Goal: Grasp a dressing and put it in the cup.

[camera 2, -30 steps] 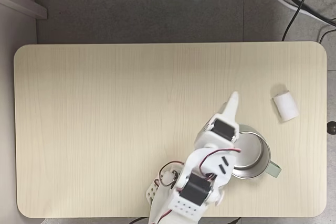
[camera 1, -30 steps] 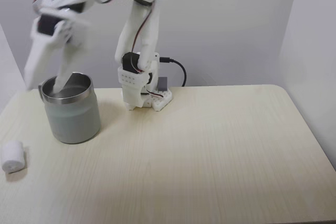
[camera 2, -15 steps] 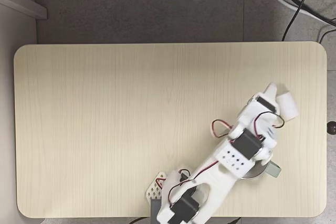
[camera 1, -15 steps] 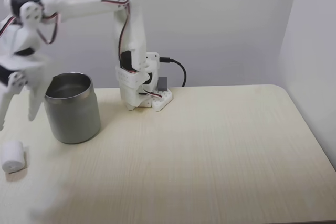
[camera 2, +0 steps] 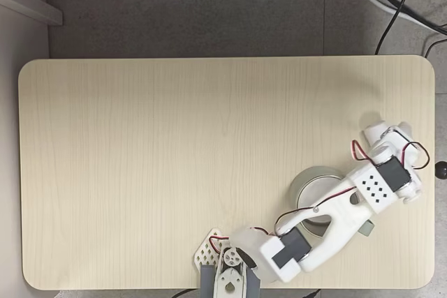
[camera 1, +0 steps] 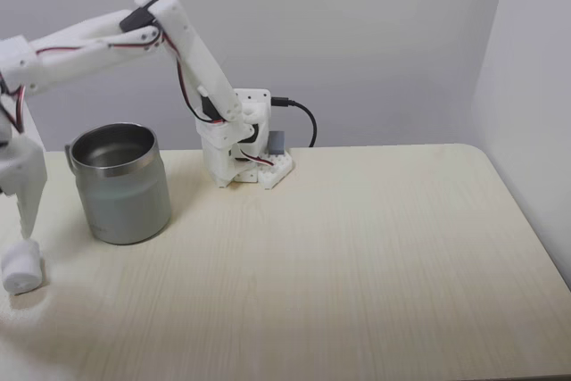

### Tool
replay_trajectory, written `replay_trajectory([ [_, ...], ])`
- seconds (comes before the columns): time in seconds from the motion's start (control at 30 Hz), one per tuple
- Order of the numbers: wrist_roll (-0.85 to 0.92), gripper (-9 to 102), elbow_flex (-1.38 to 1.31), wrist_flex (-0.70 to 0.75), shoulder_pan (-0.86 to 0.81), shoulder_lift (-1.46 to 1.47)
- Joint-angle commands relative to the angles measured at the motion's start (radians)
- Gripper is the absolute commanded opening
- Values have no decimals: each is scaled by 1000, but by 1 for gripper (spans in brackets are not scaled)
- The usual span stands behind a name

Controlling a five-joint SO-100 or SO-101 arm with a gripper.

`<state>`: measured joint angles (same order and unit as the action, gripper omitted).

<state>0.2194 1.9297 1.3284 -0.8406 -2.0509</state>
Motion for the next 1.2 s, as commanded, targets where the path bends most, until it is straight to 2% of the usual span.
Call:
replay_trajectory([
  [0.0,14,24,48,-9,-5,-11],
  [0.47,46,23,32,-66,-6,-110],
  [0.57,51,18,37,-66,-2,-127],
  [0.7,46,3,40,-63,-2,-129],
  [0.83,41,0,44,-54,-2,-115],
  [1.0,5,0,124,46,-2,-95],
  [1.17,-38,0,419,324,-5,-127],
])
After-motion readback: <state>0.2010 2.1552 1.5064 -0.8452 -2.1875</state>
